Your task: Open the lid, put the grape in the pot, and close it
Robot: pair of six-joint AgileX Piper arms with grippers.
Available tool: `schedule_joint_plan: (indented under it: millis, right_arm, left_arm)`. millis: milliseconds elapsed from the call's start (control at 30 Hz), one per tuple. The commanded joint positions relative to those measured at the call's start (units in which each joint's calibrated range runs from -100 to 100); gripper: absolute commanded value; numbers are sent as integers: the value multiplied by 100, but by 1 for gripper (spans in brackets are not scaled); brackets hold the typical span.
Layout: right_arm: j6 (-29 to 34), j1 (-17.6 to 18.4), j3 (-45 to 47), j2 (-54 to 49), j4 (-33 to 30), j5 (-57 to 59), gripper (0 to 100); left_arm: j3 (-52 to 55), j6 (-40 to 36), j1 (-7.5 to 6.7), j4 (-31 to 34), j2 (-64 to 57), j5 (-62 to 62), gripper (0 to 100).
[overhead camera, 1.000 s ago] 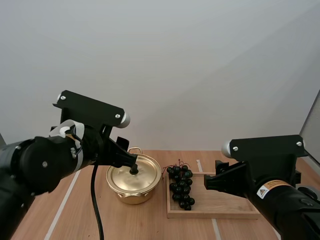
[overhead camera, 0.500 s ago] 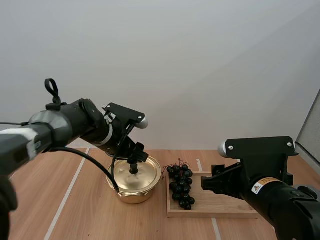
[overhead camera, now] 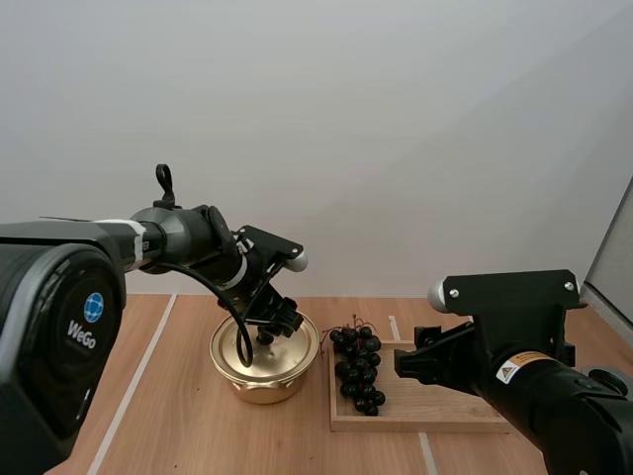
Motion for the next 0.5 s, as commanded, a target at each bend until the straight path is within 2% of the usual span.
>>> schedule_joint_plan:
  millis: [0, 300, 367, 467]
  right_arm:
    - [-66, -28, -44, -2, 38, -80, 100]
    - [-66, -28, -44, -2, 48, -80, 100]
    - [-66, -28, -44, -2, 48, -80, 100]
    - [-66, -28, -44, -2, 48, -80, 100]
  left_arm:
    - [-60, -141, -21, 283, 80, -174, 100]
    - [-60, -251, -21, 292, 163, -83, 100]
    - [-60, -251, -21, 292, 163, 12, 71]
    - [-60, -251, -21, 305, 163, 189, 19]
